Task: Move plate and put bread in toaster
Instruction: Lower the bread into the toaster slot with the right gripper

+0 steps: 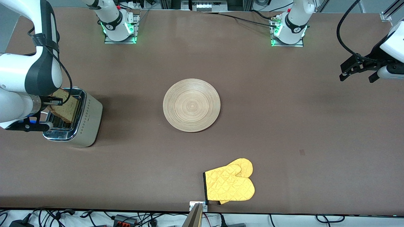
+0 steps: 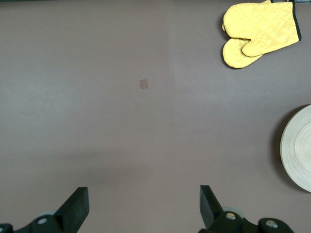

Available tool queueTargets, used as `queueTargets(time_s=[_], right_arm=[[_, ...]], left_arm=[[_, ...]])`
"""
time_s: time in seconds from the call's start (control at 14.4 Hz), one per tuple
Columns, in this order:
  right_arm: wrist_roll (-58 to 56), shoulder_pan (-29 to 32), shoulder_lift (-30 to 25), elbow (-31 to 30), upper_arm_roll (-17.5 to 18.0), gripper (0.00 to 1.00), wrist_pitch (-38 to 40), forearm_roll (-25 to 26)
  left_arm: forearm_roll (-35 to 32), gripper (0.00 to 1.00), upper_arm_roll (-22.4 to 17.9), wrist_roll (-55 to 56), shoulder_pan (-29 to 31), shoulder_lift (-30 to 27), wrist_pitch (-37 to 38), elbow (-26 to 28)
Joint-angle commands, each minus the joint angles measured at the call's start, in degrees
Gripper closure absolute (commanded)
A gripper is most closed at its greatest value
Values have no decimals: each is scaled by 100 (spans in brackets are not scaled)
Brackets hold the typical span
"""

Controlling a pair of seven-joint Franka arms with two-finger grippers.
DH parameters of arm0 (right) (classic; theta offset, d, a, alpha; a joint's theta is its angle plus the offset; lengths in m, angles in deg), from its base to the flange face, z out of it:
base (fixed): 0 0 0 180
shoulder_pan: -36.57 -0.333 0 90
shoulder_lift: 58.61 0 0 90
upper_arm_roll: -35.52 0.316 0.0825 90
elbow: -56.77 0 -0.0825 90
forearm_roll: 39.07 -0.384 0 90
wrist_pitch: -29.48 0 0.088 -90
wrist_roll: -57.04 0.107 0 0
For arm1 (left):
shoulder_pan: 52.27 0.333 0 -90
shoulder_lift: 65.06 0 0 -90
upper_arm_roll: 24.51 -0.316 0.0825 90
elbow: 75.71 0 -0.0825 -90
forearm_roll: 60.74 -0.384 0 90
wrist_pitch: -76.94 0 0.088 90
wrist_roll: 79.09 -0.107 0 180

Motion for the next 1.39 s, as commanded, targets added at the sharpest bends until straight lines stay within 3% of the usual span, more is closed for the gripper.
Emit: queueTargets(time_s=[0.0,1.32], right_arm=[[182,-32,-5,24,20,100,231,-80],[-20,126,611,-11,38,100,-833,-344]], left_arm=[[-119,0,43,89,-1,32,145,-156],[-110,0,35,98,8,49,136,-183]])
